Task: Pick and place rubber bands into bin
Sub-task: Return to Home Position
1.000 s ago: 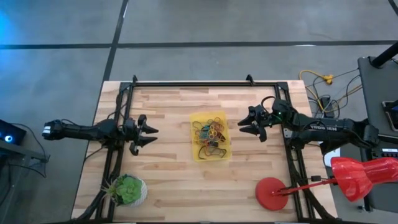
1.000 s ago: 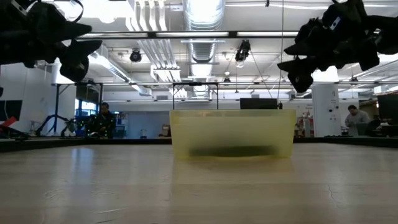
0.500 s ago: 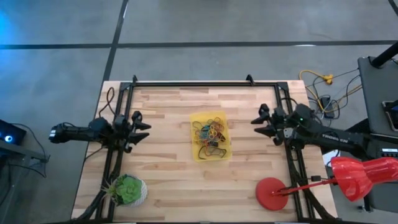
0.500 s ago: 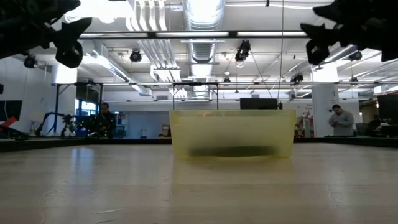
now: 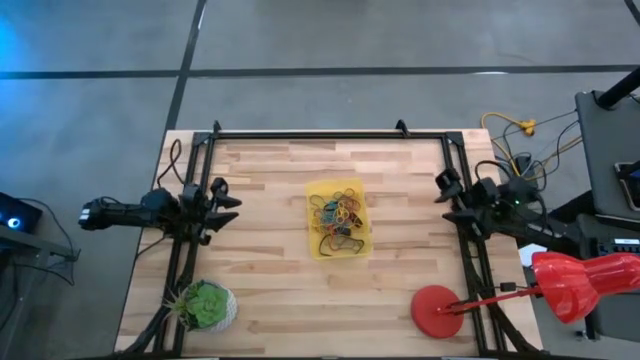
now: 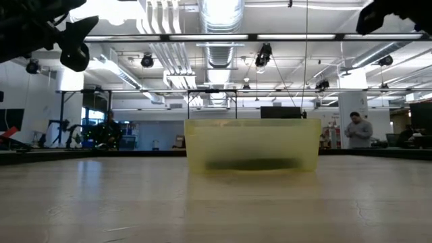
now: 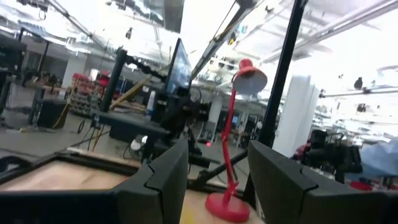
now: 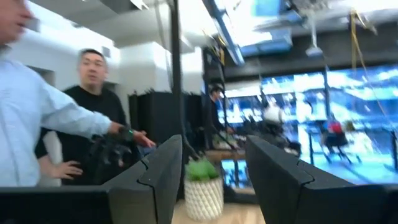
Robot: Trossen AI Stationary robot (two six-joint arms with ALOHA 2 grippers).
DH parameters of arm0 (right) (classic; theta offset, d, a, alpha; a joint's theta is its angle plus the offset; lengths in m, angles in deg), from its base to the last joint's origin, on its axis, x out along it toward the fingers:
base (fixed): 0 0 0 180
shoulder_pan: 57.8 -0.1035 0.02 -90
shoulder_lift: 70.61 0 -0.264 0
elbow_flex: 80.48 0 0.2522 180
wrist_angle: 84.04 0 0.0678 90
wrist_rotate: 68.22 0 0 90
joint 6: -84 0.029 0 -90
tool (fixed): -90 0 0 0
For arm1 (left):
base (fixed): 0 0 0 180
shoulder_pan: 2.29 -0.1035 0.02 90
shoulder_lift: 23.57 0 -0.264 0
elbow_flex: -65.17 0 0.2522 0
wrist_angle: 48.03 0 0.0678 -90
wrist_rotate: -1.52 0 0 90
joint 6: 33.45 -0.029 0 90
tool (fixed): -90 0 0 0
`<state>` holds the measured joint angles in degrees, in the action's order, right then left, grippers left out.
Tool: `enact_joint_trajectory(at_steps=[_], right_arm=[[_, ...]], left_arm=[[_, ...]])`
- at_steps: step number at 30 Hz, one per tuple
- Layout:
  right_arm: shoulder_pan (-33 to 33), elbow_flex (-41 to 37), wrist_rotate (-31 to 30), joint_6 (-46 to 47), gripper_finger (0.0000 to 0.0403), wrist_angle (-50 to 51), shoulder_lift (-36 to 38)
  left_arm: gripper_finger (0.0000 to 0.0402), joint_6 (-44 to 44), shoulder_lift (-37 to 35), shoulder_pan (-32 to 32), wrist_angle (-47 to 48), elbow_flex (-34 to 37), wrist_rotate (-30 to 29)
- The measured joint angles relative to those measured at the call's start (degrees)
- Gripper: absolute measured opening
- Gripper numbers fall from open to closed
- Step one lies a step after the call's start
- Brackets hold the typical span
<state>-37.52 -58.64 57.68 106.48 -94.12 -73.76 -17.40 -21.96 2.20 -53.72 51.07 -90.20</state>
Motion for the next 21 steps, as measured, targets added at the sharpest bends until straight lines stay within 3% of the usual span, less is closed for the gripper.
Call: enact_joint_trajectory(at_steps=[11,21], right_arm=[[-7.66,-0.11,0.01,0.00,0.0165,-1.11,3.15],[-8.05,-0.16,0.02,0.00,0.0168,-0.90,0.81]], left_arm=[[0.0152,0.00,2.06,0.00,0.43,0.00,-0.02],[0.0152,0.01,4.07,0.00,0.44,0.00,-0.02]])
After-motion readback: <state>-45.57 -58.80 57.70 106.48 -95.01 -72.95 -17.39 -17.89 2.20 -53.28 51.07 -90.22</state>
